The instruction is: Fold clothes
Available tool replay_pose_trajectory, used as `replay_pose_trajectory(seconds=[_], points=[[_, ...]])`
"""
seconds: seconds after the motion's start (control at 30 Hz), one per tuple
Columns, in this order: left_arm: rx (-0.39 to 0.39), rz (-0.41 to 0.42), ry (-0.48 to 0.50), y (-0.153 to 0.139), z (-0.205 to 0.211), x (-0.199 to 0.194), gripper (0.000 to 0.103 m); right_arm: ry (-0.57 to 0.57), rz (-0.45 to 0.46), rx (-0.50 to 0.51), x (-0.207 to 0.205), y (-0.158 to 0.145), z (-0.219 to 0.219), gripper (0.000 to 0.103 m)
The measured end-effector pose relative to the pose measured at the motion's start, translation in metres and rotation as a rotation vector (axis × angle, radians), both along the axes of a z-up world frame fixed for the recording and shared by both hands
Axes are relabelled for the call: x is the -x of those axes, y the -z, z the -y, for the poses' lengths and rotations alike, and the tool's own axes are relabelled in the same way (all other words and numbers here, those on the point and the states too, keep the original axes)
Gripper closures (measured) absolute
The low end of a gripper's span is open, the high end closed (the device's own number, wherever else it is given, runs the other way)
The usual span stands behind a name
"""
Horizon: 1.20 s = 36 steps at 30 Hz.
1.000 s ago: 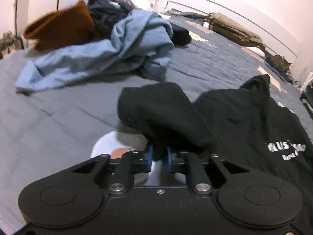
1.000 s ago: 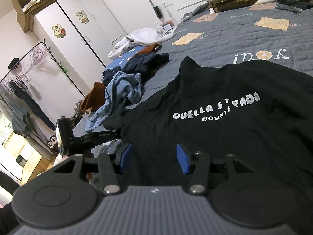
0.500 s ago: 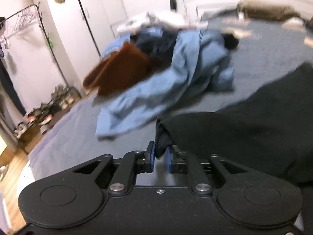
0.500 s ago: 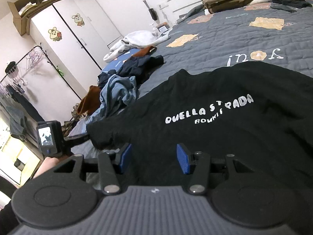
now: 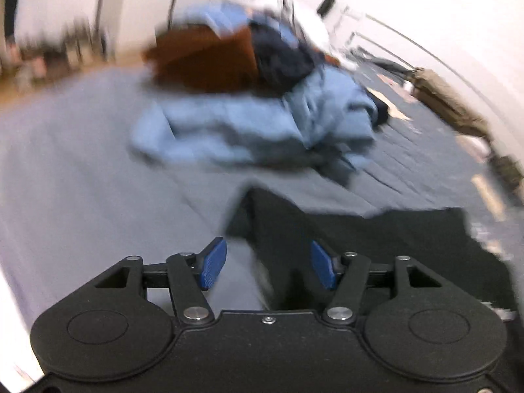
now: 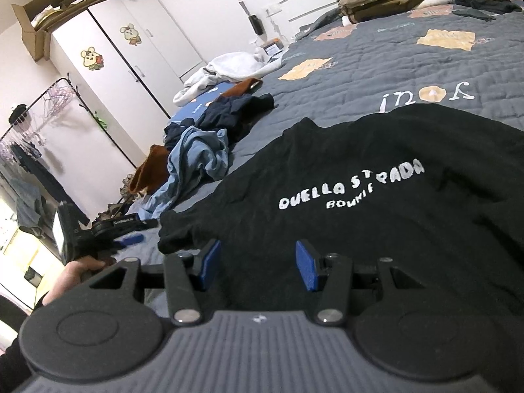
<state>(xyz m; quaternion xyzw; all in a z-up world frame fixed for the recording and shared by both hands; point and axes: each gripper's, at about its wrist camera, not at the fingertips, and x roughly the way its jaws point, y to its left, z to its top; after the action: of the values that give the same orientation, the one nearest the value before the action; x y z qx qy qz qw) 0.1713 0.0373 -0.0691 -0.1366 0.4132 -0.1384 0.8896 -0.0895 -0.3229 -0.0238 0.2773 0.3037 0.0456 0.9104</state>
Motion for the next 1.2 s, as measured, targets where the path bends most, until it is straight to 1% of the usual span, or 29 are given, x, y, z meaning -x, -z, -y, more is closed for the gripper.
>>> replay_pose_trajectory(seconds=[0.07, 0.17, 0.37, 0.4, 0.43, 0.5, 0.53, 0.6, 0.67, 0.77, 0.9, 1.0, 1.03, 1.07, 1.13, 1.2], points=[[0.028, -0.044, 0.017, 0.006, 0.001, 0.002, 0.046, -0.02, 0.001, -0.022, 0.0, 0.0, -0.001, 0.053], [0.061, -0.071, 0.03, 0.012, 0.0, 0.002, 0.046, -0.048, 0.007, -0.047, -0.002, -0.001, -0.006, 0.053], [0.199, -0.154, 0.001, 0.032, -0.006, -0.007, 0.046, -0.105, 0.02, -0.059, -0.002, -0.006, -0.02, 0.053], [0.217, -0.154, -0.002, 0.034, -0.005, -0.008, 0.046, -0.112, 0.019, -0.056, -0.003, -0.006, -0.023, 0.053], [0.227, -0.158, 0.0, 0.036, -0.004, -0.009, 0.049, -0.118, 0.017, -0.053, -0.003, -0.007, -0.025, 0.053], [0.243, -0.162, 0.008, 0.039, -0.001, -0.011, 0.074, -0.127, 0.016, -0.051, -0.003, -0.007, -0.028, 0.053], [0.246, -0.172, 0.005, 0.04, -0.001, -0.011, 0.089, -0.131, 0.015, -0.048, -0.004, -0.007, -0.029, 0.053], [0.257, -0.182, 0.001, 0.037, -0.004, -0.008, 0.092, -0.132, 0.012, -0.047, -0.004, -0.006, -0.029, 0.053], [0.275, -0.167, -0.006, 0.027, -0.01, -0.001, 0.094, -0.13, 0.009, -0.053, -0.003, -0.005, -0.027, 0.053], [0.29, -0.148, 0.013, 0.011, -0.022, 0.01, 0.094, -0.12, 0.004, -0.058, -0.004, -0.004, -0.025, 0.053], [0.21, -0.215, 0.041, 0.021, -0.024, 0.013, 0.094, -0.116, 0.003, -0.059, -0.004, -0.005, -0.024, 0.053], [0.15, -0.264, 0.062, 0.028, -0.025, 0.015, 0.085, -0.119, 0.004, -0.057, -0.004, -0.005, -0.024, 0.053], [0.142, -0.251, 0.051, 0.026, -0.028, 0.014, 0.078, -0.12, 0.004, -0.056, -0.004, -0.006, -0.024, 0.053], [0.134, -0.238, 0.039, 0.023, -0.03, 0.014, 0.068, -0.121, 0.005, -0.055, -0.005, -0.006, -0.024, 0.053], [0.119, -0.211, 0.017, 0.019, -0.034, 0.013, 0.064, -0.122, 0.006, -0.054, -0.005, -0.006, -0.024, 0.053], [0.166, -0.21, 0.0, 0.019, -0.037, 0.005, 0.058, -0.122, 0.006, -0.055, -0.005, -0.006, -0.025, 0.053]])
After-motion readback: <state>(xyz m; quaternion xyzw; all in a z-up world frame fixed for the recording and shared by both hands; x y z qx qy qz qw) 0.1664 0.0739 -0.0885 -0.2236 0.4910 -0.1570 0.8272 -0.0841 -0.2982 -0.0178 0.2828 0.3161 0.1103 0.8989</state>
